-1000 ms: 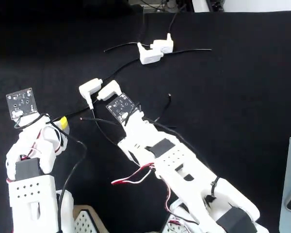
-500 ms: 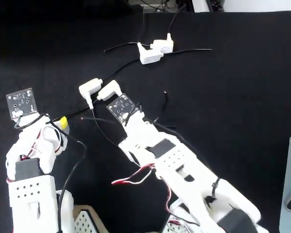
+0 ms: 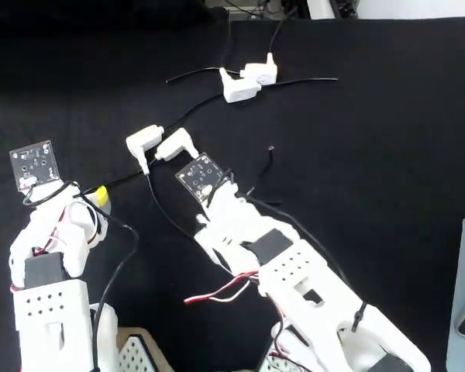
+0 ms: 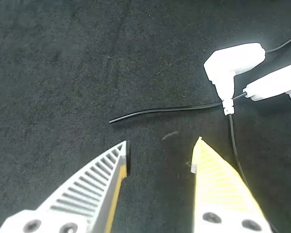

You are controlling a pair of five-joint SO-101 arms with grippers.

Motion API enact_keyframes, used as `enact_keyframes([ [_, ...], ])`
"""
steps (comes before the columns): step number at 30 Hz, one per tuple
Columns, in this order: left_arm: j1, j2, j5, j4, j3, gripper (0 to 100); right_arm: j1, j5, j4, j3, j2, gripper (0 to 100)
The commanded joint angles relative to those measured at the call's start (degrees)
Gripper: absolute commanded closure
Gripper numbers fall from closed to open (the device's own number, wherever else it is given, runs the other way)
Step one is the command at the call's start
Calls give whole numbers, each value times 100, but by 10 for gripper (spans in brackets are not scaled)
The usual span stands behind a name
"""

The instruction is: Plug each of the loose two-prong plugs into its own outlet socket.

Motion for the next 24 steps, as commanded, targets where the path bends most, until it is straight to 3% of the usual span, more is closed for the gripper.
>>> enact_keyframes([
  [1,66,-79,-35,-123,-31,779,-62,-53,-440,48,-207,981],
  [10,66,-79,-44,-114,-22,779,-44,-26,-316,-92,-171,982],
  [19,66,-44,-44,-105,-22,779,-44,-53,2382,-2589,673,871],
  [24,66,-79,-53,-149,75,779,-44,-53,2989,-3565,2097,871],
])
